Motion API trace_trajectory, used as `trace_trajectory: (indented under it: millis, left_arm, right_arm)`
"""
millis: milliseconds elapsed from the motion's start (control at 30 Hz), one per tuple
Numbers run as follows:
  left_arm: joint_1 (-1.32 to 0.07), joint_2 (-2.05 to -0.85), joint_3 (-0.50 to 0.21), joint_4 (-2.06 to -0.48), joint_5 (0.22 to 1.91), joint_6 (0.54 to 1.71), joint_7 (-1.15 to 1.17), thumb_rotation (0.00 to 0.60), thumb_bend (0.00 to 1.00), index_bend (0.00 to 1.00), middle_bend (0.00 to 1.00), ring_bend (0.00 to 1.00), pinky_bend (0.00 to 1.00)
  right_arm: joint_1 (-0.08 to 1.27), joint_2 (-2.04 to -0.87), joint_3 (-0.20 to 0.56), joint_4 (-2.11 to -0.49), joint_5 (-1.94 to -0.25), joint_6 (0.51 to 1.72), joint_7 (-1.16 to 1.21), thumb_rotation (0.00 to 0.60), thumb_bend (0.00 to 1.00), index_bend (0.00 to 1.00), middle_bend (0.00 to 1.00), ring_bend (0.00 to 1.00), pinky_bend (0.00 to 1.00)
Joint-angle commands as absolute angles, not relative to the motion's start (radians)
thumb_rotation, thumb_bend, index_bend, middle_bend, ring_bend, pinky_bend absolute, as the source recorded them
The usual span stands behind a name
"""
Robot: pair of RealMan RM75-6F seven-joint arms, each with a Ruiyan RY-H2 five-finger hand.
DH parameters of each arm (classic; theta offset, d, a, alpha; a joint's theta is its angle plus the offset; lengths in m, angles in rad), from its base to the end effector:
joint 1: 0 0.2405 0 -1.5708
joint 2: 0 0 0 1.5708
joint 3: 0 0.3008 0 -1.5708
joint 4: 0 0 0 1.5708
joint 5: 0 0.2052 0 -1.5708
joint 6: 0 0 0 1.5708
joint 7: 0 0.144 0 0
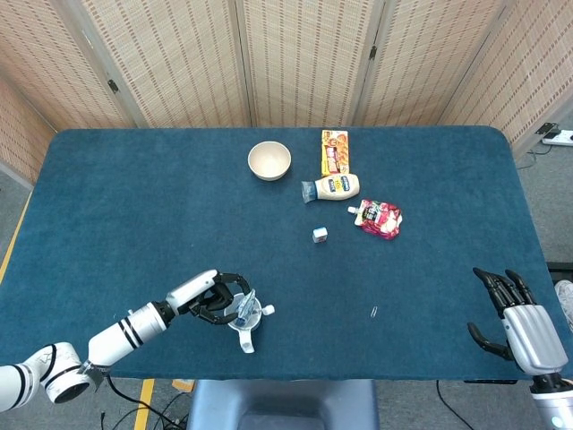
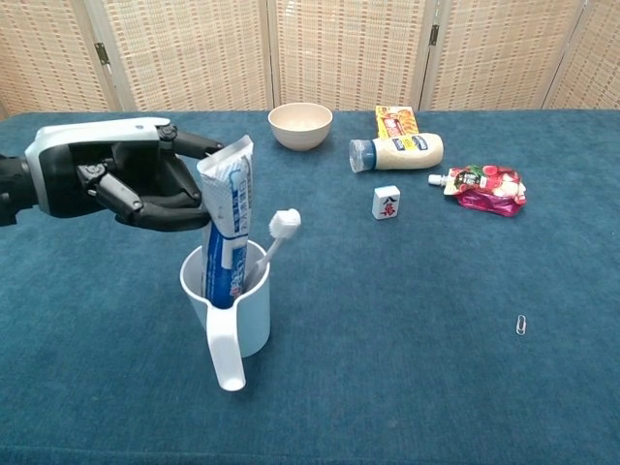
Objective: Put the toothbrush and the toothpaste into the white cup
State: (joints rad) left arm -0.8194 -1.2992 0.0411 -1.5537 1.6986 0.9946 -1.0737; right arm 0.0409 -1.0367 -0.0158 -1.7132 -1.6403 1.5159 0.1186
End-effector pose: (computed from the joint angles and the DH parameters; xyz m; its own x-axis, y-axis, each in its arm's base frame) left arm -0.1648 0.3346 0.0404 -0.1916 0.7712 0.6071 0.8138 -0.2210 0.5375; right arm -0.3262 -0.1536 0.1909 0.2753 -0.0666 0.9591 -0.9584 -0.0977 0.2683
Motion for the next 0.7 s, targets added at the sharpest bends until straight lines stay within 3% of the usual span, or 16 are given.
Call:
trace_trajectory:
  millis: [33,167,267,400,700]
  left_arm:
    - [-0.815,-1.299,0.044,-1.551,1.698,1.007,-1.063,0.600,0.41,0.32,0.93,0.87,0.96]
    - [-0.803,-1.287,0.044,-1.556,1.697,1.040,-1.056,0.600,0.40,0.14,0.84,0.80,0.94]
    - [-0.796,-1.268,0.045,-1.559,1.694,1.057,-1.066,0.600,0.40,0.08,0.75,0.71,0.93]
    - [-0.775,-1.221,0.032,-1.571,1.665,1.097,-1.100,0.600,0.40,0.09,0.66,0.62,0.92]
    - [-0.682,-1.137,-0.017,-1.565,1.455,1.124,-0.880,0.600,0.40,0.21,0.58,0.48,0.68]
  right_arm:
    - [0.041,-1.036,-0.016,-1.715,-1.642,1.517,0.117,0.600,0.25,0.06,0.15,0.15,0.08]
    - [0.041,-1.034,-0.015,-1.719,-1.642,1.518,0.115,0.600,0.25,0.06,0.15,0.15,0.08]
    - [0.041,-1.033,-0.015,-1.720,-1.643,1.519,0.113,0.600,0.25,0.06,0.15,0.15,0.08]
    - [0.042,-1.031,-0.015,-1.722,-1.645,1.519,0.111,0.600,0.25,0.06,0.15,0.15,0.08]
    - [0.045,-1.027,-0.011,-1.716,-1.650,1.523,0.124,0.600,0.25,0.06,0.15,0.15,0.08]
